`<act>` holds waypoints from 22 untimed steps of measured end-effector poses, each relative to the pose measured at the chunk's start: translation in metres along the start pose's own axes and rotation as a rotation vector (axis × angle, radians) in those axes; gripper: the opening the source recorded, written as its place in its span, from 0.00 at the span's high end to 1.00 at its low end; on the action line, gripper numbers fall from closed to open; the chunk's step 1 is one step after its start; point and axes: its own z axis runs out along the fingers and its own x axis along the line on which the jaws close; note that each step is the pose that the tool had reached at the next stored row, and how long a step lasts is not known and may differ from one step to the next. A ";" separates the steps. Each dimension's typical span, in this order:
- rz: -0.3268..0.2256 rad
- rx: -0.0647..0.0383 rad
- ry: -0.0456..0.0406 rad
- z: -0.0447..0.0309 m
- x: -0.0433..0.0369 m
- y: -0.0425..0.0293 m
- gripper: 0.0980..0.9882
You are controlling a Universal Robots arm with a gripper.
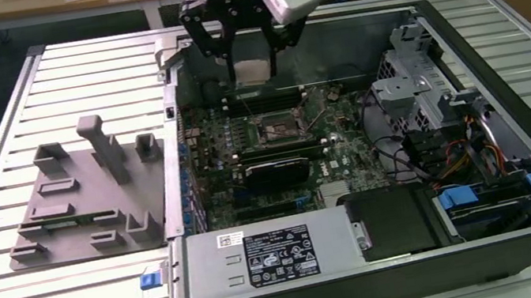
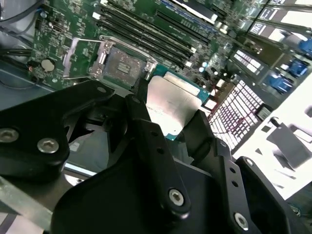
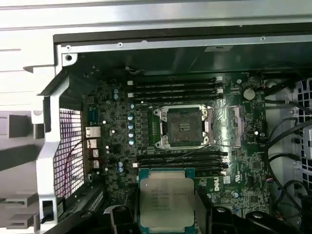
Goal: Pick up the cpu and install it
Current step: 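Pick up the cpu and move it towards the insertion slot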
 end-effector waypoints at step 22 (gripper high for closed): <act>0.000 0.000 0.0000 0.0212 -0.0388 0.0046 0.50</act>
